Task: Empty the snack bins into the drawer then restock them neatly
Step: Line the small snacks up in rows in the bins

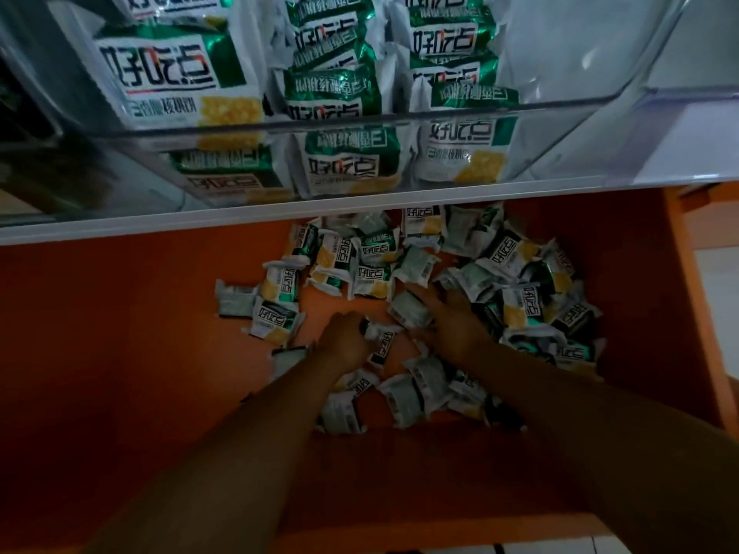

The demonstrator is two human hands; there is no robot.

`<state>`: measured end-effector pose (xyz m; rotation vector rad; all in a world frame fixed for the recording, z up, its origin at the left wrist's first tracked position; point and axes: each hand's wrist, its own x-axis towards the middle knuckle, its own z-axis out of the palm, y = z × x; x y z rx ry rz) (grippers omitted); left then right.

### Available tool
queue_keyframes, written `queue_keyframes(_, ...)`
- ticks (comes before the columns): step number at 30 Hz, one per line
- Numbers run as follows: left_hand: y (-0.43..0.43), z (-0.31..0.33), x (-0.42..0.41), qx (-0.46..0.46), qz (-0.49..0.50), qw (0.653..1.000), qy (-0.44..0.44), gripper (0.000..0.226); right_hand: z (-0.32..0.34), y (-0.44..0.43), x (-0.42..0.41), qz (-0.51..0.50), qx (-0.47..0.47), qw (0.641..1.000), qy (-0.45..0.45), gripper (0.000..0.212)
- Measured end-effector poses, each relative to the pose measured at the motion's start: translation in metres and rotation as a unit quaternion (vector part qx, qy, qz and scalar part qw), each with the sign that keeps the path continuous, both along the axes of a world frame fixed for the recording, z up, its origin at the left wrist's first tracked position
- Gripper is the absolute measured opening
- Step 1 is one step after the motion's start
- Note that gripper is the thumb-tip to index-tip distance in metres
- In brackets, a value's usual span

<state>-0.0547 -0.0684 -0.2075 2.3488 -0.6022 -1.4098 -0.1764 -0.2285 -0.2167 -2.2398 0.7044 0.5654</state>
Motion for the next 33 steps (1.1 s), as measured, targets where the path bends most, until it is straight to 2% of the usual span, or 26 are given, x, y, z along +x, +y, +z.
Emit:
queue_keyframes(3, 0.005, 0.012, 0.008, -0.007, 0.052, 0.998, 0.019, 0.017, 0.002, -0.001, 0.000, -0.017, 0.035, 0.999, -0.029, 0.078)
queue_keyframes(6, 0.015, 0.022, 0.016, -0.001, 0.099, 0.995, 0.026, 0.036, 0.010, 0.002, 0.002, -0.062, 0.099, 0.992, -0.056, 0.073)
queue_keyframes(10, 0.027, 0.039, 0.025, 0.000, 0.178, 0.983, 0.050, 0.027, 0.021, 0.005, 0.005, -0.115, 0.176, 0.975, -0.075, 0.070)
queue_keyframes(13, 0.032, 0.060, 0.028, -0.025, 0.237, 0.969, 0.061, 0.060, 0.047, 0.007, 0.010, -0.132, 0.221, 0.964, -0.073, 0.067)
queue_keyframes(17, 0.037, 0.102, 0.019, -0.077, 0.274, 0.957, 0.064, 0.068, 0.103, 0.017, 0.011, -0.188, 0.238, 0.941, -0.151, 0.063)
queue_keyframes(19, 0.039, 0.126, 0.011, -0.129, 0.301, 0.943, 0.063, 0.065, 0.140, 0.027, 0.009, -0.224, 0.246, 0.920, -0.206, 0.059)
queue_keyframes(21, 0.042, 0.153, 0.000, -0.183, 0.323, 0.924, 0.092, 0.077, 0.171, 0.038, 0.002, -0.232, 0.238, 0.905, -0.264, 0.055)
queue_keyframes(23, 0.044, 0.175, -0.007, -0.236, 0.382, 0.878, 0.168, 0.092, 0.198, 0.051, -0.003, -0.229, 0.221, 0.893, -0.318, 0.054)
queue_keyframes(25, 0.047, 0.202, -0.017, -0.291, 0.408, 0.833, 0.235, 0.086, 0.219, 0.063, -0.008, -0.234, 0.215, 0.880, -0.352, 0.054)
queue_keyframes(26, 0.050, 0.214, -0.021, -0.314, 0.400, 0.824, 0.250, 0.081, 0.229, 0.068, -0.011, -0.236, 0.219, 0.874, -0.365, 0.055)
queue_keyframes(29, 0.061, 0.243, -0.031, -0.359, 0.378, 0.817, 0.247, 0.057, 0.253, 0.083, -0.018, -0.214, 0.220, 0.865, -0.396, 0.052)
queue_keyframes(33, 0.073, 0.281, -0.041, -0.386, 0.396, 0.804, 0.217, 0.052, 0.282, 0.095, -0.024, -0.173, 0.194, 0.873, -0.413, 0.037)
